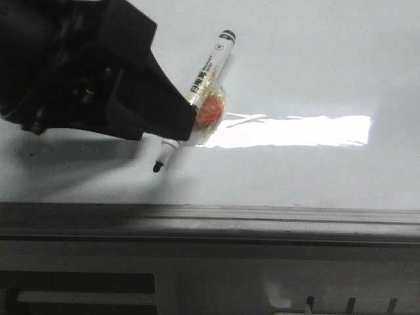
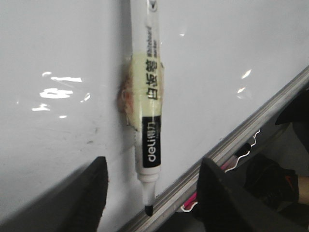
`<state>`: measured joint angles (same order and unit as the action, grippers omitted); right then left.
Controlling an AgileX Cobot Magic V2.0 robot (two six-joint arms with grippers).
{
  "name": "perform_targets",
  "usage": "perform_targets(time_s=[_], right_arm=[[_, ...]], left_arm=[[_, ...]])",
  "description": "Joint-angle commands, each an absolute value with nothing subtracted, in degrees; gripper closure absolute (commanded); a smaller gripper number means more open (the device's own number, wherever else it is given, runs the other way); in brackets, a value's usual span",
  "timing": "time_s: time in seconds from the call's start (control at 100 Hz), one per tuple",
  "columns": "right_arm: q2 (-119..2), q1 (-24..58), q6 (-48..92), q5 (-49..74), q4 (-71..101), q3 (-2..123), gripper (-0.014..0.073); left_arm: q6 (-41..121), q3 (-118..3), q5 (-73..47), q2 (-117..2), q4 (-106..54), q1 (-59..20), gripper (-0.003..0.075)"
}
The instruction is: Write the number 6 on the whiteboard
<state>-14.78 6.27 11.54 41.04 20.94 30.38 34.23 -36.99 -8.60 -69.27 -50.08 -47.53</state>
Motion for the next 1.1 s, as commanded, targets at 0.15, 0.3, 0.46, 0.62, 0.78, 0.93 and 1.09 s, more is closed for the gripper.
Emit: perform_targets(time_s=[0.15, 0.3, 0.46, 0.62, 0.78, 0.93, 1.09], right_arm=[[-15.90, 6.36, 12.24, 36.61, 21.27, 32.35, 0.0125], [-15.90, 6.36, 12.24, 36.92, 21.74, 32.35, 0.0125], [-15.90, 6.36, 12.24, 37.08, 21.83, 32.35, 0.0125], [-15.90, 7.16, 12.33, 37.08, 21.96, 32.35, 0.0125], [-15.90, 8.47, 14.65, 37.20, 21.96, 32.35, 0.0125], [-15.90, 9.88, 18.74, 37.98, 23.32, 32.35, 0.0125], [-17.55, 11.62, 32.30, 38.52, 33.66, 32.35, 0.0125]], left_arm=[[34.24, -38.90, -1.65, -69.71, -52.03, -47.98, 0.0505], [34.24, -38.90, 0.00, -69.71, -51.76, -47.98, 0.0736], [34.24, -38.90, -1.02, -69.59, -51.76, -47.98, 0.0739], [34.24, -38.90, -1.82, -69.33, -51.38, -47.98, 0.0739], [34.24, -38.90, -1.82, -68.64, -51.40, -47.98, 0.0739], [38.47, -39.53, -2.70, -63.62, -47.35, -50.30, 0.0739], [45.05, -39.92, -7.22, -58.97, -41.25, -52.77, 0.0739]])
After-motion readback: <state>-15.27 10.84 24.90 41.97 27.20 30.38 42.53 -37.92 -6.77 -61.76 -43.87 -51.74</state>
